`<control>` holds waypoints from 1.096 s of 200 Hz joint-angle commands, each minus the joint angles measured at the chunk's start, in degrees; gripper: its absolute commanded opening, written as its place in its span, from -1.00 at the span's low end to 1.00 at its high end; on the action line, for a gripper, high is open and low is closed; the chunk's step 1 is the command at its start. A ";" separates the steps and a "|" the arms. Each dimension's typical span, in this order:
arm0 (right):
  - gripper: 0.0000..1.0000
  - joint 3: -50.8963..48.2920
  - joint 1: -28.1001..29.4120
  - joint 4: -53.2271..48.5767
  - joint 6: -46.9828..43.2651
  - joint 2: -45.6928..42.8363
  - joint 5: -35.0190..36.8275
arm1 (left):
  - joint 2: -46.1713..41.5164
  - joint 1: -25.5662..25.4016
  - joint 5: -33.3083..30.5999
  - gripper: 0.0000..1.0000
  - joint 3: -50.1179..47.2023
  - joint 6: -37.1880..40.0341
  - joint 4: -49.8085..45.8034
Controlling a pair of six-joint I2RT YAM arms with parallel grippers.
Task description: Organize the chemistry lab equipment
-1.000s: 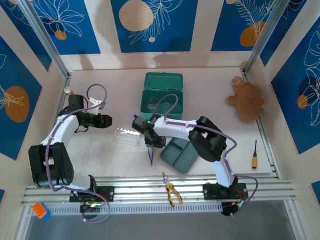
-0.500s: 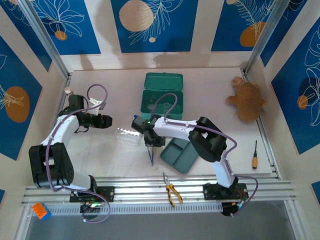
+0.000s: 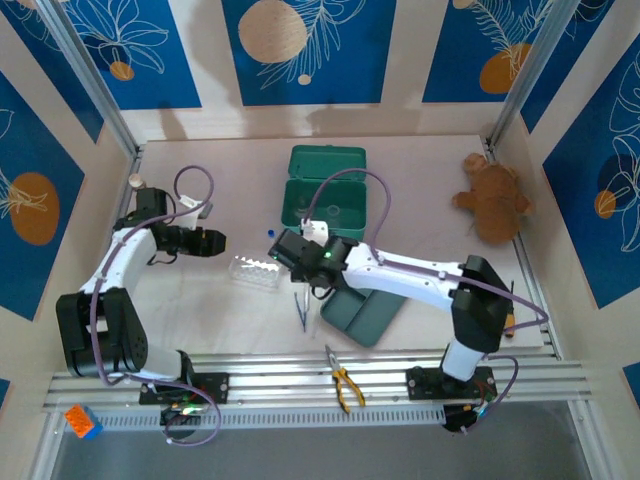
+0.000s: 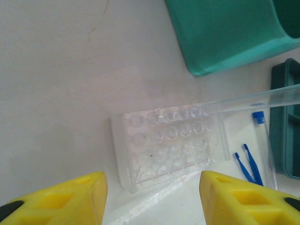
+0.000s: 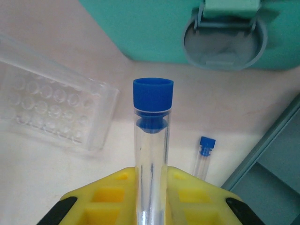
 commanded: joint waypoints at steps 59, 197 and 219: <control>-0.64 -15.26 -1.71 30.51 -21.84 -9.39 -12.09 | -0.79 0.69 9.37 0.08 9.88 4.58 -14.01; -0.61 -3.46 -0.84 35.38 -32.75 -0.93 -35.01 | -4.39 0.44 15.49 -0.01 15.46 6.84 -25.57; -0.61 -2.53 -0.74 35.20 -33.33 0.01 -35.43 | -4.92 0.44 15.33 -0.02 15.82 6.30 -25.87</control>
